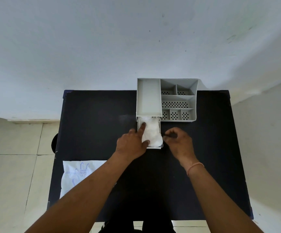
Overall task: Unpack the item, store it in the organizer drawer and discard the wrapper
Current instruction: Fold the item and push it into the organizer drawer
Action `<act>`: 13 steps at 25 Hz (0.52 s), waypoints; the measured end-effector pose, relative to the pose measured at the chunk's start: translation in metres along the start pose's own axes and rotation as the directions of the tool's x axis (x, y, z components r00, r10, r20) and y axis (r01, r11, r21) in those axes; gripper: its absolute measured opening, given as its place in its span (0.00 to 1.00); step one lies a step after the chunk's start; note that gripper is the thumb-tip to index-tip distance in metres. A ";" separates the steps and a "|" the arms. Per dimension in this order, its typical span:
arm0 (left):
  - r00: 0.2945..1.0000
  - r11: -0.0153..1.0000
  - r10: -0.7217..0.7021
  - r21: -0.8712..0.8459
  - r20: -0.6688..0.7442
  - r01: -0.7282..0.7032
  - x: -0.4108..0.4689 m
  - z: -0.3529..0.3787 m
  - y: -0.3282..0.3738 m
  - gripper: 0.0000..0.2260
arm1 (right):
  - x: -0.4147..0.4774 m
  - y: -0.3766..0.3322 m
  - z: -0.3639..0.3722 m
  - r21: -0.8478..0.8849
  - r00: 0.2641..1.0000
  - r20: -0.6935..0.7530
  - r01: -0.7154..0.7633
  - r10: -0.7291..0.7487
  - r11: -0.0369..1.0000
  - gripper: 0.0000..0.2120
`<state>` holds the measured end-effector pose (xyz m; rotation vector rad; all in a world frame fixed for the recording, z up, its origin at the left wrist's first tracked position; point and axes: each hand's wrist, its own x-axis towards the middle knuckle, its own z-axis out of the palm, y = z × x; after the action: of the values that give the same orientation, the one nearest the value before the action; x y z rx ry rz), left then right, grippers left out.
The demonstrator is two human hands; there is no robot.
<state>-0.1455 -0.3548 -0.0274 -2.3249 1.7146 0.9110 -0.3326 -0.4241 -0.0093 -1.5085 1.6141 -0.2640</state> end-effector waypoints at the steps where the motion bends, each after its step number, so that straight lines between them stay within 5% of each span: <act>1: 1.000 1.000 -0.009 -0.013 0.020 0.009 0.001 0.002 -0.001 0.37 | -0.001 0.001 0.006 -0.019 0.997 0.061 0.049 -0.048 0.999 0.06; 4: 1.000 0.998 -0.019 -0.057 0.009 0.019 0.007 0.006 -0.001 0.41 | 0.000 0.002 0.025 -0.317 0.963 0.140 0.264 -0.231 0.911 0.08; 7: 1.000 0.998 -0.024 -0.062 0.016 0.025 0.011 0.007 -0.002 0.44 | 0.004 -0.004 0.036 -0.562 0.969 0.142 0.248 -0.203 0.789 0.11; 13: 0.998 0.996 0.050 -0.081 0.033 -0.047 0.007 -0.003 -0.010 0.45 | 0.013 -0.021 0.027 -0.477 0.972 0.209 0.199 -0.109 0.856 0.09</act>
<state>-0.1338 -0.3581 -0.0309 -2.3110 1.7592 1.0408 -0.2965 -0.4296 -0.0166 -1.9950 1.4835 0.2156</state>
